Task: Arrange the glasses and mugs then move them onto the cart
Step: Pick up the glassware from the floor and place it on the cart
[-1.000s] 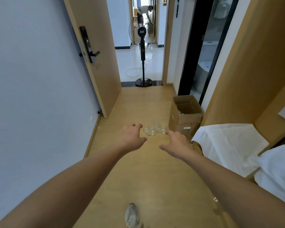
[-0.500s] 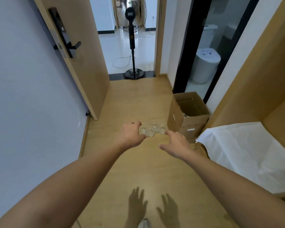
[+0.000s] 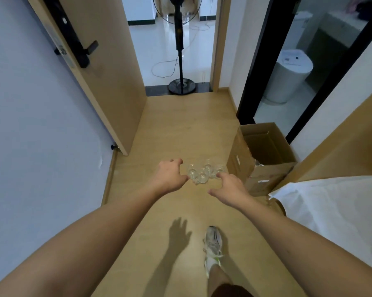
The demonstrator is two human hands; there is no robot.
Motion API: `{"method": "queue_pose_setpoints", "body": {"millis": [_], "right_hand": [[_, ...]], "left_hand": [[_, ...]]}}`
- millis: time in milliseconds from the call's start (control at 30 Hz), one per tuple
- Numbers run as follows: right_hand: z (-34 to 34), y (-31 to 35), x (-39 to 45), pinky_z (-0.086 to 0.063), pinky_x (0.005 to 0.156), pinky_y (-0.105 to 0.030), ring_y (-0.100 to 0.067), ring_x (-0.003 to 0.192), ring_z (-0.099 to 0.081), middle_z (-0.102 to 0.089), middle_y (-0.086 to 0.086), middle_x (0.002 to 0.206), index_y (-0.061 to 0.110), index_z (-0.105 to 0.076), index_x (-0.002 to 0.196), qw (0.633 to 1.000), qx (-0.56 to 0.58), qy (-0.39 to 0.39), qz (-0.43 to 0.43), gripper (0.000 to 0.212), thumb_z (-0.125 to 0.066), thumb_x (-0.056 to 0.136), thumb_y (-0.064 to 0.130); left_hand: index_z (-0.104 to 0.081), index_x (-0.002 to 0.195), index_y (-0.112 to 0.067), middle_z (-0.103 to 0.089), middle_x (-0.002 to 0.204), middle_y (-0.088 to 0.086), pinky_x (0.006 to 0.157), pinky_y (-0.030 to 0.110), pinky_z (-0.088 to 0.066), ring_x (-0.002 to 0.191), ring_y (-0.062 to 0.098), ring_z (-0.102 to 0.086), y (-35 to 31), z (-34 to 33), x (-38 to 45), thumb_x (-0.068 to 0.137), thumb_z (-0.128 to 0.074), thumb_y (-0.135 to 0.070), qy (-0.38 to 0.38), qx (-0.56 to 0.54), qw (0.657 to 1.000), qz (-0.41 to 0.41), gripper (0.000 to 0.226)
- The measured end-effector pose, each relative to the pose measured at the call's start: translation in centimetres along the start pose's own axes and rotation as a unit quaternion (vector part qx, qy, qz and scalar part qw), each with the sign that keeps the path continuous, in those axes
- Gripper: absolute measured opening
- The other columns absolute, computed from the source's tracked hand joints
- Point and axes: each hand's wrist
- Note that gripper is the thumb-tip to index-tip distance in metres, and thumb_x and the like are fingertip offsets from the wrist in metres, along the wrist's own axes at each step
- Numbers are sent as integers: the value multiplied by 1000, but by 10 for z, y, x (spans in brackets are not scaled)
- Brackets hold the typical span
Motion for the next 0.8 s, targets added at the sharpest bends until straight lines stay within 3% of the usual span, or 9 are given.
{"method": "queue_pose_setpoints", "body": {"millis": [267,533,667,800], "right_hand": [[35,-5,132,-49,97,-37,-31,127,-54,-59,-8,136,23,-50,142,998,33,45,-17,67,-73,84,48],[38,-17,222,-50,92,-35,-28,116,-59,-61,-10,126,15,-51,138,990,88,88,-66,62,-72,87,43],[26,-8,268,-44,92,-33,-31,122,-55,-58,-11,134,12,-54,134,988,81,105,-84,51,-66,90,36],[-11,-4,316,-44,96,-34,-30,122,-56,-56,-10,137,10,-53,136,984,102,97,-112,53,-67,93,38]], "left_hand": [[-46,146,-19,-51,146,11,105,40,-46,132,33,-50,-12,9,128,93,-65,-46,39,15,997,69,62],[-47,146,-17,-49,146,16,105,36,-41,132,35,-49,-7,7,233,94,-66,-44,74,5,991,113,61],[-47,146,-16,-49,146,16,103,34,-40,134,33,-48,9,-9,284,95,-65,-42,96,-7,990,106,60],[-48,145,-17,-53,142,14,101,32,-41,130,31,-50,37,-45,341,94,-64,-45,136,1,987,80,60]]}}
Point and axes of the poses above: each hand's wrist, its own x-axis towards the middle knuckle, its own z-axis out of the back of the hand, y = z × x
